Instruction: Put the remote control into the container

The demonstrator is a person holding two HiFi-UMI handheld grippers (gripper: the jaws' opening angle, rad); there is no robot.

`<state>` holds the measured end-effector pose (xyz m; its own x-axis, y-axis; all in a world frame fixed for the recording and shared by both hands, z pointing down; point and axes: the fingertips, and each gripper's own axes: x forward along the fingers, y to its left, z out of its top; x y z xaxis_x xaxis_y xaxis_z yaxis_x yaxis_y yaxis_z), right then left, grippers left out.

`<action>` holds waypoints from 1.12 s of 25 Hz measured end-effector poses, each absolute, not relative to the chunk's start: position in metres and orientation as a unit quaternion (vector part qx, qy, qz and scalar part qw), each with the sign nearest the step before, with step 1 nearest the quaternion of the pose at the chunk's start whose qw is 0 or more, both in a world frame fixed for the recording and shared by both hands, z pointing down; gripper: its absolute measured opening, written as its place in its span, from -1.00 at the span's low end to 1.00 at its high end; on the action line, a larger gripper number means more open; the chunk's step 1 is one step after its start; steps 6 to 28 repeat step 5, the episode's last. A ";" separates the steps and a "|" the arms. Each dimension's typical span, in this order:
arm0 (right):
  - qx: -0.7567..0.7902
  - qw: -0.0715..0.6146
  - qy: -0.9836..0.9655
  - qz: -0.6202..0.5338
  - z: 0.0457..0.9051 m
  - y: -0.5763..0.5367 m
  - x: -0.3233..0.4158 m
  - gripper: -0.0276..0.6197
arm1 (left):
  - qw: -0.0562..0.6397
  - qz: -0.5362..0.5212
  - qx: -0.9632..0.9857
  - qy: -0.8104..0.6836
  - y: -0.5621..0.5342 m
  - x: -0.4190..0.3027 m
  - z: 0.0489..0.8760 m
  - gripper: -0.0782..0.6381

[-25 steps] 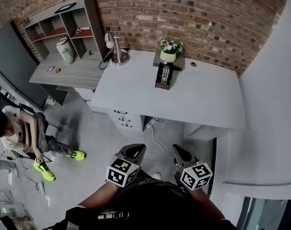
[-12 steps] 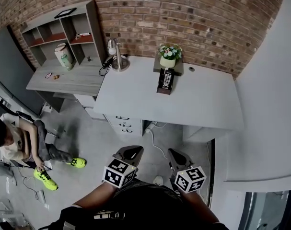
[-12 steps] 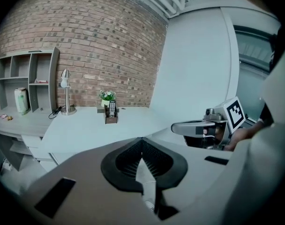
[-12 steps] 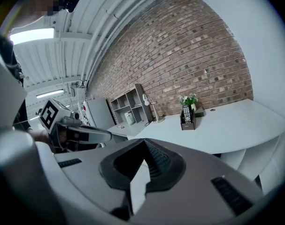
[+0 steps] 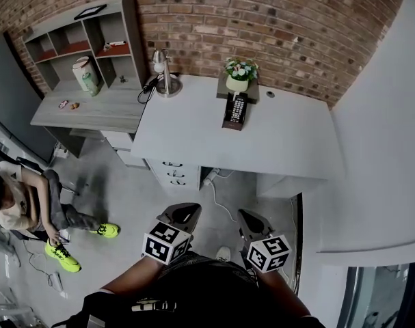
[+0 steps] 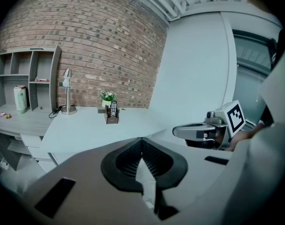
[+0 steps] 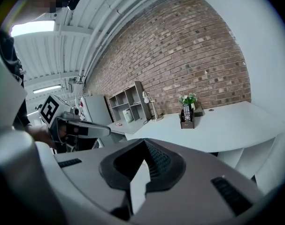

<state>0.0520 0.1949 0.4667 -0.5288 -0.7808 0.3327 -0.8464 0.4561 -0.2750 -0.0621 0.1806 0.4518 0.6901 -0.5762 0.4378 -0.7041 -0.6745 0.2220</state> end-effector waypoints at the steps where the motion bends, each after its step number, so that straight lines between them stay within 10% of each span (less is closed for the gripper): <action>1: 0.480 0.080 -0.849 0.208 0.467 0.196 0.052 -0.90 | 0.191 0.167 0.900 -0.355 0.182 -0.062 0.452 -0.80; 28: 0.479 0.082 -0.849 0.208 0.468 0.201 0.048 -0.90 | 0.193 0.167 0.901 -0.350 0.188 -0.062 0.452 -0.80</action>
